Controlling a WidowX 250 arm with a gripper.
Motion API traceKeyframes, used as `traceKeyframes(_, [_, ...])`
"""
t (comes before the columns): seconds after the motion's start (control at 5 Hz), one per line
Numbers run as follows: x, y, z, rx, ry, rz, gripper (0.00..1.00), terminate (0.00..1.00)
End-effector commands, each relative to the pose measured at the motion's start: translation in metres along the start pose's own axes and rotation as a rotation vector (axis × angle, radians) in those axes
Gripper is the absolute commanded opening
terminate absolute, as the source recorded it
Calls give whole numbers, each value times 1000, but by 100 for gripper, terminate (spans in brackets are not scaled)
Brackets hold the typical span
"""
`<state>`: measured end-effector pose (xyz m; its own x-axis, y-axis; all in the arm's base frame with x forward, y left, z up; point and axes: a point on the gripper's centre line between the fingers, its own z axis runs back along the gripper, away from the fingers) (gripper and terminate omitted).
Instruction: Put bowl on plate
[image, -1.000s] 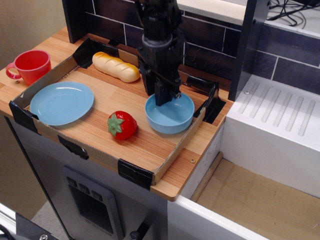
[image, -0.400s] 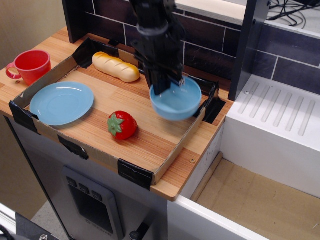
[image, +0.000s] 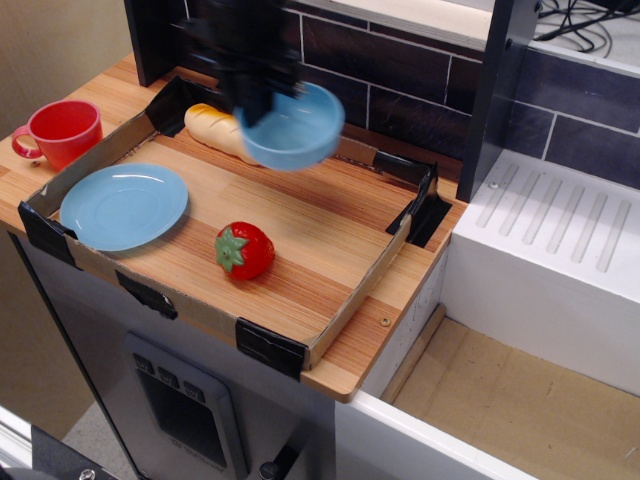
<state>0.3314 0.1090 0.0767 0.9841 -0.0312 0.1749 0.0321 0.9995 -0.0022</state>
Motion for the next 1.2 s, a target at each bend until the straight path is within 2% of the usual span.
traceKeyframes(0.0, [-27,44,44,13,-79,127,0,0])
traceKeyframes(0.2, [-37,61,37,33,-86,147,0,0])
traceKeyframes(0.4, [-48,77,14,76,-73,148,0,0])
traceKeyframes(0.8, [-78,84,-22,112,-7,99,0,0])
traceKeyframes(1.0, [-81,84,-29,131,-18,95,0,0])
